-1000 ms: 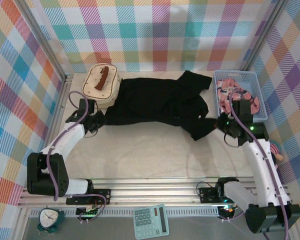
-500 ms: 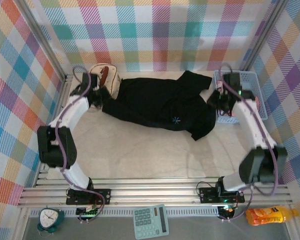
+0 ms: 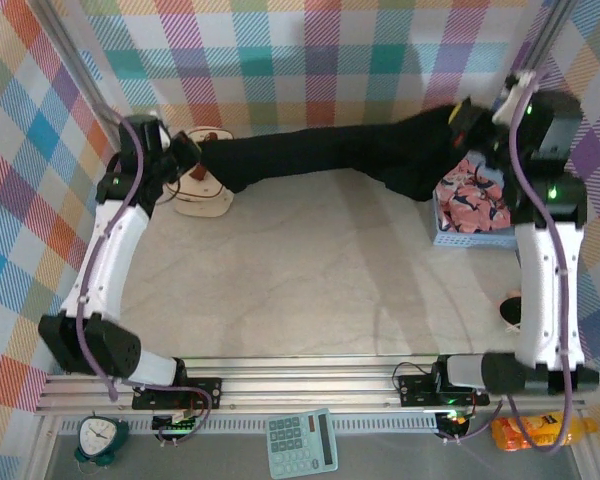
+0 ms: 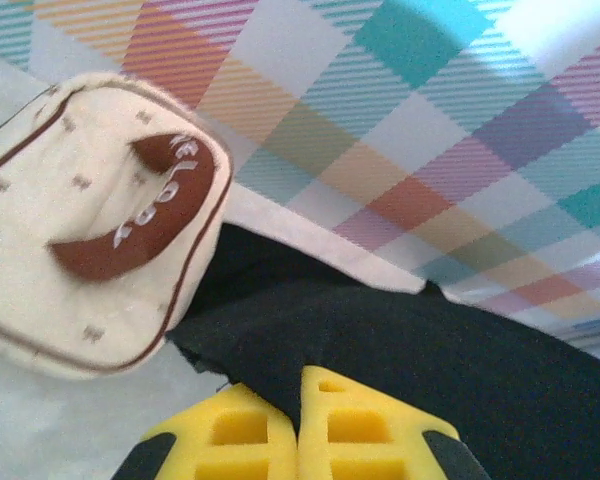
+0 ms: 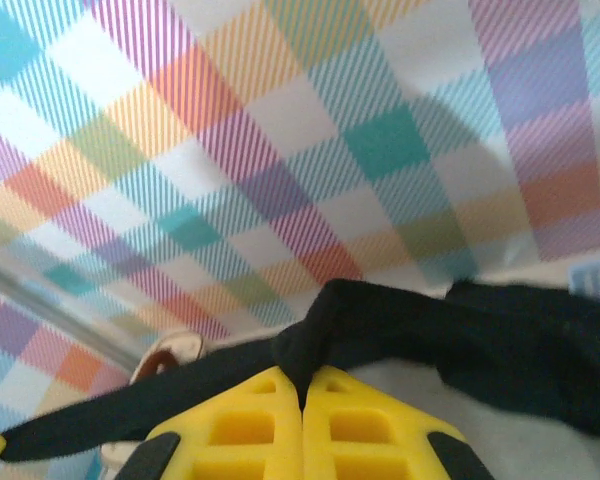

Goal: Fold and stack the mixed laundry pile

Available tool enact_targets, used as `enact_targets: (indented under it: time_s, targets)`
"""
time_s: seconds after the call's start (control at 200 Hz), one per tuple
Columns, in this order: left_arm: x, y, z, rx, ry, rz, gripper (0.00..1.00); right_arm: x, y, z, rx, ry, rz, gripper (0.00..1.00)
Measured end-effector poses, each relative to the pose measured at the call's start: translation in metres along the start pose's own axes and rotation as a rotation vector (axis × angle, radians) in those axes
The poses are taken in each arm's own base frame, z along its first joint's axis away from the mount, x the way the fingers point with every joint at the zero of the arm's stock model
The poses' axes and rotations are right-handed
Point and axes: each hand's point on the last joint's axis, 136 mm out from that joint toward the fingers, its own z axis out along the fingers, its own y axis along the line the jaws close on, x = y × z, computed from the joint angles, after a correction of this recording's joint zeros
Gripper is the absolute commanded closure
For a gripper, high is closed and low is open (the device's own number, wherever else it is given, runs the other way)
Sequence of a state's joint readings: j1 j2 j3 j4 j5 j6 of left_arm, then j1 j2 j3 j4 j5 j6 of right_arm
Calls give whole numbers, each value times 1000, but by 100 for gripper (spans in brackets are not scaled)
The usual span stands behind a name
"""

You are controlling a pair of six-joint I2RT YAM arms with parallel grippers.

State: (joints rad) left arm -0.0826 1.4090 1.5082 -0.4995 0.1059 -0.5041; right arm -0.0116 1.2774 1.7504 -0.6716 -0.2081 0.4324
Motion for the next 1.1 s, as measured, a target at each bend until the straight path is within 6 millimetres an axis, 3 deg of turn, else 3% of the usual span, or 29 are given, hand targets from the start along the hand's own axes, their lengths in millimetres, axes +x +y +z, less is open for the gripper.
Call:
enact_targets:
  time_s: [0.075, 0.195, 0.255, 0.325, 0.38, 0.49, 0.7, 0.915, 1.1]
  targets:
    - [32, 23, 2, -39, 54, -7, 100, 64, -31, 7, 39, 124, 72, 100]
    - [98, 74, 21, -146, 204, -23, 100, 201, -101, 17, 208, 422, 266, 100]
    - [132, 98, 24, -200, 280, -33, 100, 265, -133, 2, 330, 562, 349, 100]
    - [165, 122, 19, -251, 350, -42, 100, 303, -147, -25, 418, 628, 408, 100]
    - [184, 136, 12, -283, 386, -47, 100, 309, -146, -43, 435, 612, 430, 100]
    - [205, 152, 0, -317, 411, -55, 100, 298, -136, -60, 409, 524, 458, 100]
    - [228, 169, -5, -354, 436, -96, 100, 307, -142, -63, 448, 532, 500, 100]
    - [229, 172, -5, -361, 419, -113, 100, 339, -158, -65, 504, 584, 549, 100]
    - [207, 170, 1, -392, 349, -110, 100, 311, -157, -40, 486, 520, 538, 100]
